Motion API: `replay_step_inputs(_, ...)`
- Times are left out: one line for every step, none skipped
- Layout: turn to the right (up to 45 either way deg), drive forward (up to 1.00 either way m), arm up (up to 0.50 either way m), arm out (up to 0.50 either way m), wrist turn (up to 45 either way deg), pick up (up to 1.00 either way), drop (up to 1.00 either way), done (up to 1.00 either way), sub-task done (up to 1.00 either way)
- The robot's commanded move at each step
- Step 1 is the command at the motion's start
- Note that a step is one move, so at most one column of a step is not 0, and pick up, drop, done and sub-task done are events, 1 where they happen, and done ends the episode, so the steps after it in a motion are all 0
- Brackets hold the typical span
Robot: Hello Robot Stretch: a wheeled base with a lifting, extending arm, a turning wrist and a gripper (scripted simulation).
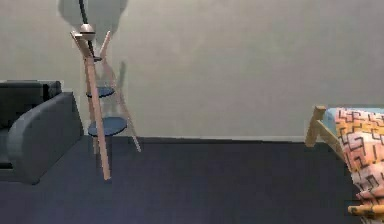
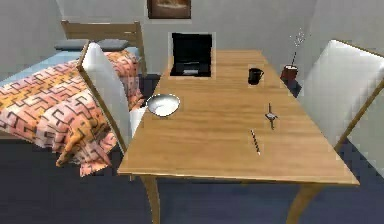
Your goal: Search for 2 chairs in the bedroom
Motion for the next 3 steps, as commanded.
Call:
replay_step_inputs(45.0, 0.0, 0.0, 0.0, 0.0, 0.0, 0.0, 0.0, 0.0)
replay_step_inputs(33.0, 0.0, 0.0, 0.0, 0.0, 0.0, 0.0, 0.0, 0.0)
replay_step_inputs(0.0, 0.0, 0.0, 0.0, 0.0, 0.0, 0.0, 1.0, 0.0)
